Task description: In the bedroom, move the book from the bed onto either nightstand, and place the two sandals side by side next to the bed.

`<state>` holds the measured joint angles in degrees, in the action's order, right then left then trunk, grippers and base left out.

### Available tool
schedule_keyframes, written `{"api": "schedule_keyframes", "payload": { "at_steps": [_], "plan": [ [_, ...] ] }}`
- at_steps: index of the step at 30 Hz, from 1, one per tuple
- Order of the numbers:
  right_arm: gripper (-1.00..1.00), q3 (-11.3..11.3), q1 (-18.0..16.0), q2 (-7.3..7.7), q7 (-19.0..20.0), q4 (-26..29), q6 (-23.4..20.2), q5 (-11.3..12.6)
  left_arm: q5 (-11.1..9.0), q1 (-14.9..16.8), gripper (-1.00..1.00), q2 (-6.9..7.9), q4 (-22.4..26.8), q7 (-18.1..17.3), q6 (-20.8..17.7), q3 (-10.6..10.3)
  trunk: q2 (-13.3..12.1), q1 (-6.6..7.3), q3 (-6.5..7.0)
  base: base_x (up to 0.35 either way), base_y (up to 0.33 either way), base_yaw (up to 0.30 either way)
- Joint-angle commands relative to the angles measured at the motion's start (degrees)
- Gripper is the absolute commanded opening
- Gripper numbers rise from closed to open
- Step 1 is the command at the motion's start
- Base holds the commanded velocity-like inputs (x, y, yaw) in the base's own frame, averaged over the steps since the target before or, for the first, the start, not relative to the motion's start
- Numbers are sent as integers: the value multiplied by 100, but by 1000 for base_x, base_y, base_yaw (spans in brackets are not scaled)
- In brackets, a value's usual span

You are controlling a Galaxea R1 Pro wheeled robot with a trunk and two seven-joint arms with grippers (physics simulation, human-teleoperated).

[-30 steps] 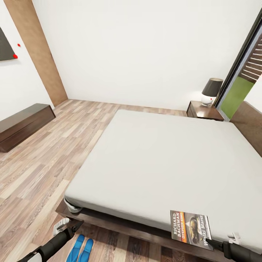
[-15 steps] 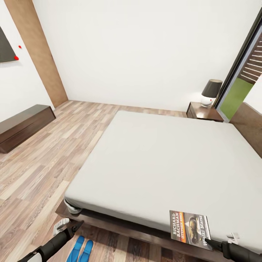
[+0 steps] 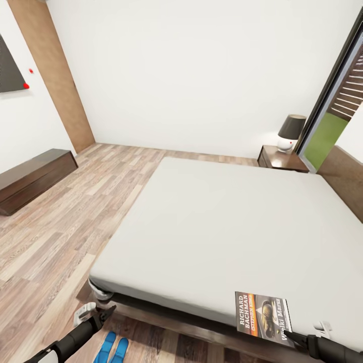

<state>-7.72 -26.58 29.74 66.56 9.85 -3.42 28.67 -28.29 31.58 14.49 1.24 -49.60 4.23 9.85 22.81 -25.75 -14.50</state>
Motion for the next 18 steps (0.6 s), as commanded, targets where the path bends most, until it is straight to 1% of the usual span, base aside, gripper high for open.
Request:
{"api": "schedule_keyframes", "payload": {
  "at_steps": [1, 9, 13, 18],
  "plan": [
    [-100, -46, -5, 5, 14, -1, -36, 60, 54, 6, 100, 1, -10, -14, 45, 44, 11, -3, -1, 0, 0, 0],
    [-100, -46, -5, 1, 14, -1, -36, 60, 52, 6, 100, -9, -10, -14, 43, 44, 11, -3, 73, 0, 0, 0],
    [-100, -46, -5, 2, 10, -1, -36, 60, 51, 6, 100, -57, -10, -14, 43, 44, 11, -3, 110, 0, 0, 0],
    [-100, -44, -5, 3, 14, -1, -36, 60, 51, 4, 100, -79, -12, -3, 43, 44, 11, -3, 156, 0, 0, 0]
  ]
}}
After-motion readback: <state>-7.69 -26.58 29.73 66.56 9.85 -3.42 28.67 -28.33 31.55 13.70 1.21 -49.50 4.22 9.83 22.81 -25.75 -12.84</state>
